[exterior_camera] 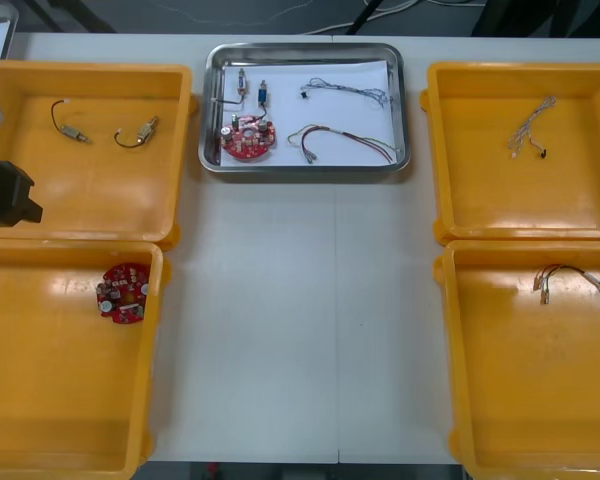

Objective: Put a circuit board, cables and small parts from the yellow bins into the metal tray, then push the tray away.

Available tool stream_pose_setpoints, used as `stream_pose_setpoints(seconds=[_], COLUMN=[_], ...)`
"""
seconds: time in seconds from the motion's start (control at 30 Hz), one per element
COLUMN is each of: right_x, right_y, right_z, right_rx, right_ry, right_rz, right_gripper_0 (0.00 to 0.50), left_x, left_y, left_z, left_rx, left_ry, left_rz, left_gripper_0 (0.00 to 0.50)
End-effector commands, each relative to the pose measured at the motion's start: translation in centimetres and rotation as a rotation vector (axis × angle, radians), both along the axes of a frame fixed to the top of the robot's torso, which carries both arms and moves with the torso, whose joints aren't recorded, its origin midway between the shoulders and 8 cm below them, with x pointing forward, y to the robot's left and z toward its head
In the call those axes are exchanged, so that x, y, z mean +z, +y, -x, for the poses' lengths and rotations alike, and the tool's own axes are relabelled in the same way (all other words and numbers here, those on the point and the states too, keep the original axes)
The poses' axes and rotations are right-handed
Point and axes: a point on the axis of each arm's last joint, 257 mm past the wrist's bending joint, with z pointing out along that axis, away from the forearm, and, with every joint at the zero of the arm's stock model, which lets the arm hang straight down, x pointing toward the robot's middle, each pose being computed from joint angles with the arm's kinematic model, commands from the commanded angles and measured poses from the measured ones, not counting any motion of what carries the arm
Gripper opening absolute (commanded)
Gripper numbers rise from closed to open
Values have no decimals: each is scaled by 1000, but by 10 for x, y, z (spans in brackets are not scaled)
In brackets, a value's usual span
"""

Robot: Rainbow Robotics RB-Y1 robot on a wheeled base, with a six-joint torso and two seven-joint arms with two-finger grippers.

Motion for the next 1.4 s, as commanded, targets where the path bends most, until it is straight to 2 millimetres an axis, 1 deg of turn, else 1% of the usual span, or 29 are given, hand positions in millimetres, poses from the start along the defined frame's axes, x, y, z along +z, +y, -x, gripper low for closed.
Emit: stream_pose_setpoints(seconds=[0.03,0.37,0.6,0.8,0.93,1.23,1.4], right_x=[2,-14,-31,-40,-47,-48,-48], right_y=[-2,7,12,14,20,29,28], right_z=[6,3,12,18,23,25,25], right_rx=[-67,-109,-104,-99,-86,-30,40], right_ry=[-33,-37,-6,13,23,22,26], right_rz=[-46,-85,-107,-113,-121,-108,-70], right_gripper_0=[500,500,500,500,500,500,500], left_x=[14,14,14,14,14,14,14], left_y=[19,19,19,19,19,19,19], left_z=[0,0,0,0,0,0,0], left_rx=[-26,-26,-26,-26,-26,-26,-26], left_ry=[-29,-29,-29,-29,-29,-29,-29], left_rz=[-65,-65,-65,-65,-65,-65,-65], left_gripper_0=[500,500,500,500,500,500,500])
